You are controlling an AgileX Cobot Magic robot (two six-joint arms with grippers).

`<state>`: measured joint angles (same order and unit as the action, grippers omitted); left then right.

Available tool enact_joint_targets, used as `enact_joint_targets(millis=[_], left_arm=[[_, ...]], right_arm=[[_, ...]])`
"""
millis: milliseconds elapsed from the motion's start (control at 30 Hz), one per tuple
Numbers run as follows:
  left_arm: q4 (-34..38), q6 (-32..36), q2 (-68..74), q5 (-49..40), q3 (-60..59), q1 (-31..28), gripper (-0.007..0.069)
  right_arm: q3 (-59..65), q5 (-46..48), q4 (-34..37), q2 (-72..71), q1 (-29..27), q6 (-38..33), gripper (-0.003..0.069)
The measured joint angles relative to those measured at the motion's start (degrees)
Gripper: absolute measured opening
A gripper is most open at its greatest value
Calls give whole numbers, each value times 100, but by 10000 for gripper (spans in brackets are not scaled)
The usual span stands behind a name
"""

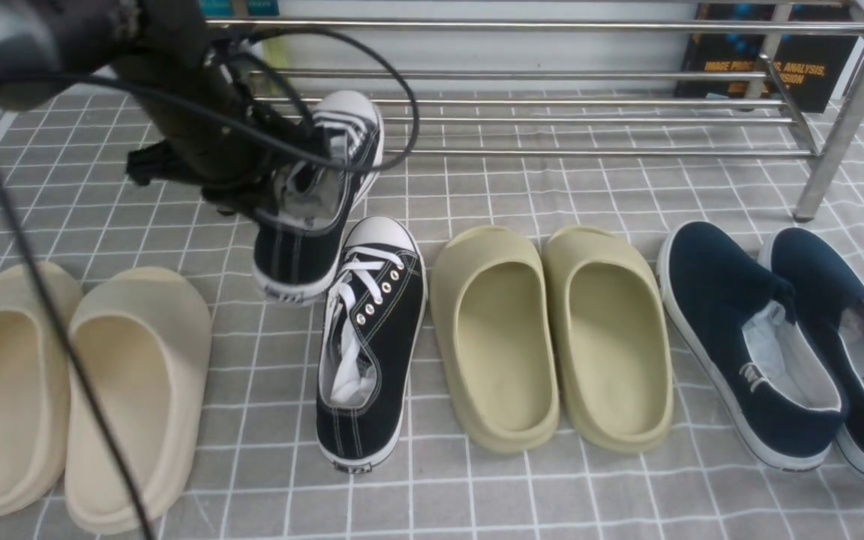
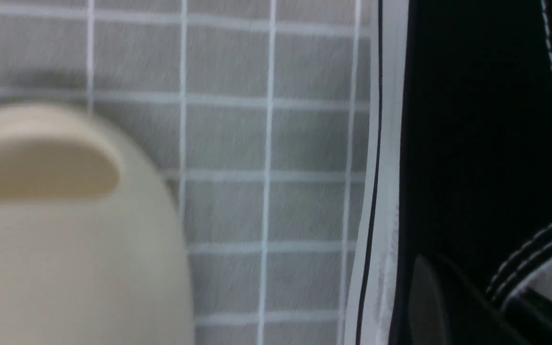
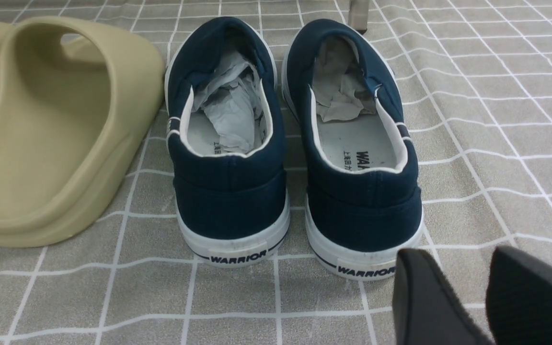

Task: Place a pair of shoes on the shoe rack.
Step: Use the left arm to put a shoe into the shoe rack

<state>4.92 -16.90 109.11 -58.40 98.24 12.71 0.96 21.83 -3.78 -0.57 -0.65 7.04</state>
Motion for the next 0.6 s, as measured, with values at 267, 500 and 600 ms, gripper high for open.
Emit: enact_joint_targets(millis=[267, 500, 600], left_arm=[[363, -100, 1107, 16, 1630, -446, -13], [249, -163, 2030, 35, 2732, -495, -13], [194, -317, 2217, -202, 3103, -478, -13]], right_arm=[[0, 0, 0, 0, 0, 0, 239], [0, 0, 0, 0, 0, 0, 239], [0, 0, 0, 0, 0, 0, 239]])
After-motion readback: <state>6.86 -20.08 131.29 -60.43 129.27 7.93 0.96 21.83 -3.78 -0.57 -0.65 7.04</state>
